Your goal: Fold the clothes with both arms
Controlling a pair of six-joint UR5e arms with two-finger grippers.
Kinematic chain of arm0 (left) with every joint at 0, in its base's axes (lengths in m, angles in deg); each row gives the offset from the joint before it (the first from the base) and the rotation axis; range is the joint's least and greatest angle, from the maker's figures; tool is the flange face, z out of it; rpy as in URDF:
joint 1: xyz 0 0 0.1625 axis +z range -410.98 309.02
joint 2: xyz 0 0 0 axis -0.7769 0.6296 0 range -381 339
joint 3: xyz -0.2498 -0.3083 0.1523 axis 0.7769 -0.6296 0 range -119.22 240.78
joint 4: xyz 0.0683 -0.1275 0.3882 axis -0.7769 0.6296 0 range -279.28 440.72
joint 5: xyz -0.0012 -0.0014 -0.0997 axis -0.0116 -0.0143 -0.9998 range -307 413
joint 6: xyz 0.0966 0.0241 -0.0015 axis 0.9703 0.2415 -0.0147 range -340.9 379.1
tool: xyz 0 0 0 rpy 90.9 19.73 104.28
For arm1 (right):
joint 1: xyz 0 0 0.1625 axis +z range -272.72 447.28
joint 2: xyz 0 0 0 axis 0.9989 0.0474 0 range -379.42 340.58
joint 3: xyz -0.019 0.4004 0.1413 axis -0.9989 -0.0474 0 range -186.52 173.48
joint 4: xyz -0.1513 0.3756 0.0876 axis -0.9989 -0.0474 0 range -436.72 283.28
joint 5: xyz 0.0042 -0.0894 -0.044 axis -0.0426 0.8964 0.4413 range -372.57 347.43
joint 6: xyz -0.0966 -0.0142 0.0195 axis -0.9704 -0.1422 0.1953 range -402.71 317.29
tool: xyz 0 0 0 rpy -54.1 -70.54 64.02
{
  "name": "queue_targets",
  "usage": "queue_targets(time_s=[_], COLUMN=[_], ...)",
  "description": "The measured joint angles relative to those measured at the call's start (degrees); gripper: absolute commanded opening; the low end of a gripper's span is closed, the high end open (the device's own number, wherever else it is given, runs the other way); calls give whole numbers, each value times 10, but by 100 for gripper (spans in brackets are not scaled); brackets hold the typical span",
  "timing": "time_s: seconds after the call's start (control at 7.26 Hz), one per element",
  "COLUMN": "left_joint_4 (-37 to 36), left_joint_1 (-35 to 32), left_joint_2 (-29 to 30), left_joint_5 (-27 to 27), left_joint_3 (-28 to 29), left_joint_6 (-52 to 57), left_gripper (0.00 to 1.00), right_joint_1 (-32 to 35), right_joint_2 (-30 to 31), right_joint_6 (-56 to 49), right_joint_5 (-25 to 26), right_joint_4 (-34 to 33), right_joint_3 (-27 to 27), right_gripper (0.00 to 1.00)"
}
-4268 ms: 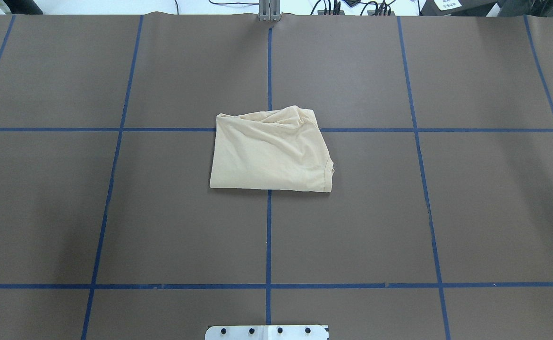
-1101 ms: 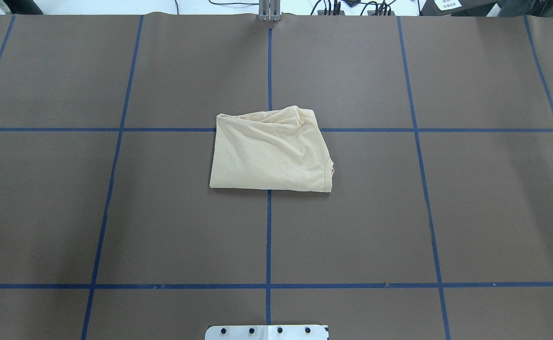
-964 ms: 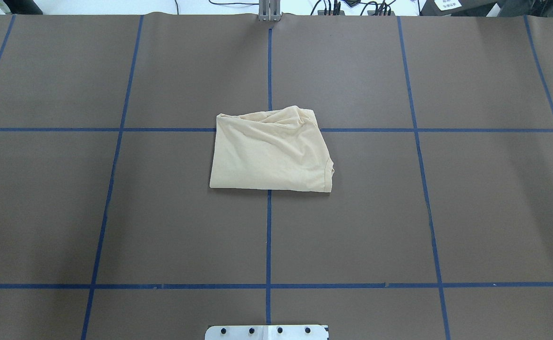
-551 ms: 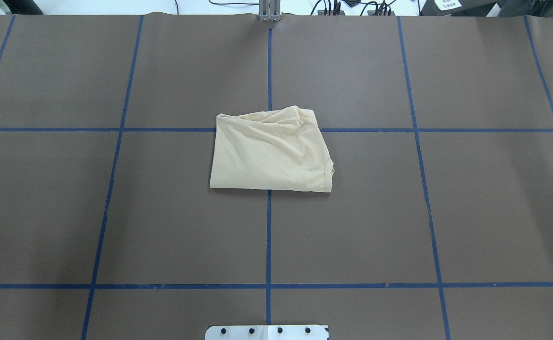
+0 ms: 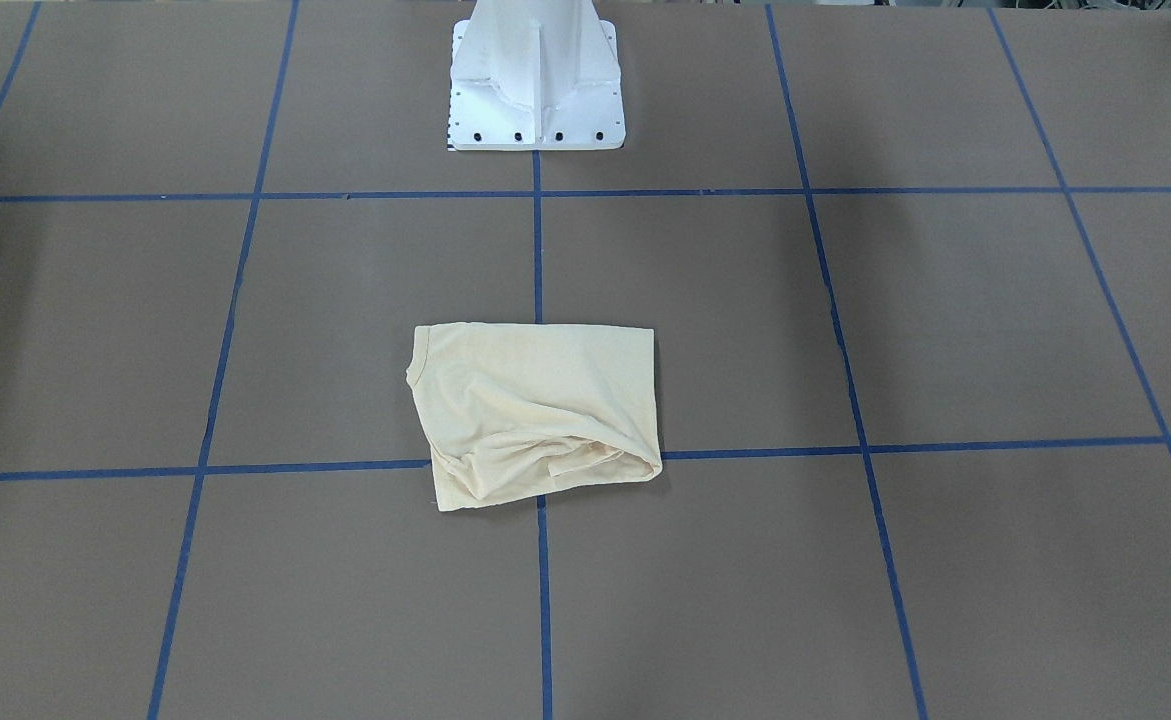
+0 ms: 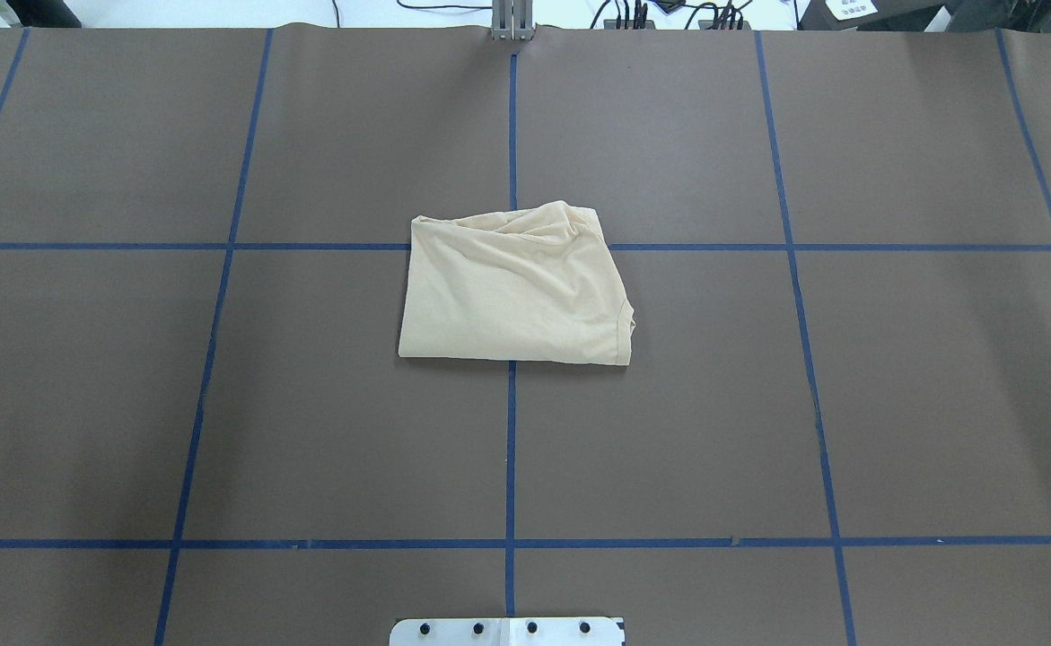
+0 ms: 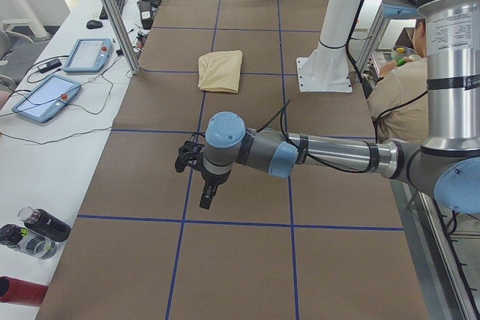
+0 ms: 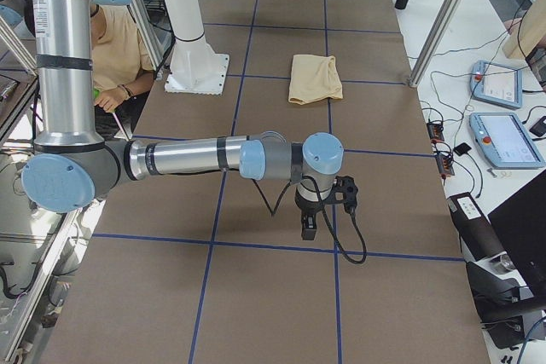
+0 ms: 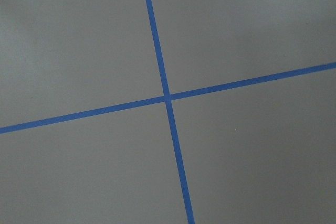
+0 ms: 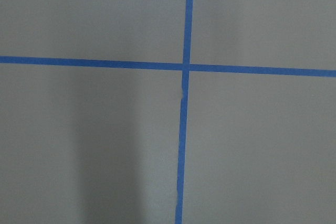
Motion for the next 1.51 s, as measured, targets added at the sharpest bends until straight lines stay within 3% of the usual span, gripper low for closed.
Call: queue_targets(time_s=[1.51], left_joint_4=[-1], left_joint_1=[0], left_joint_2=[-1], left_joint_5=[-3], left_joint_3=[-5], left_joint_6=[-1], left_gripper=[100], right_joint_1=[1], right_joint_2=[4], right_joint_6=[1], right_joint_5=[-8], right_joint_4=[2], right_joint_3=[9], right_gripper=[100])
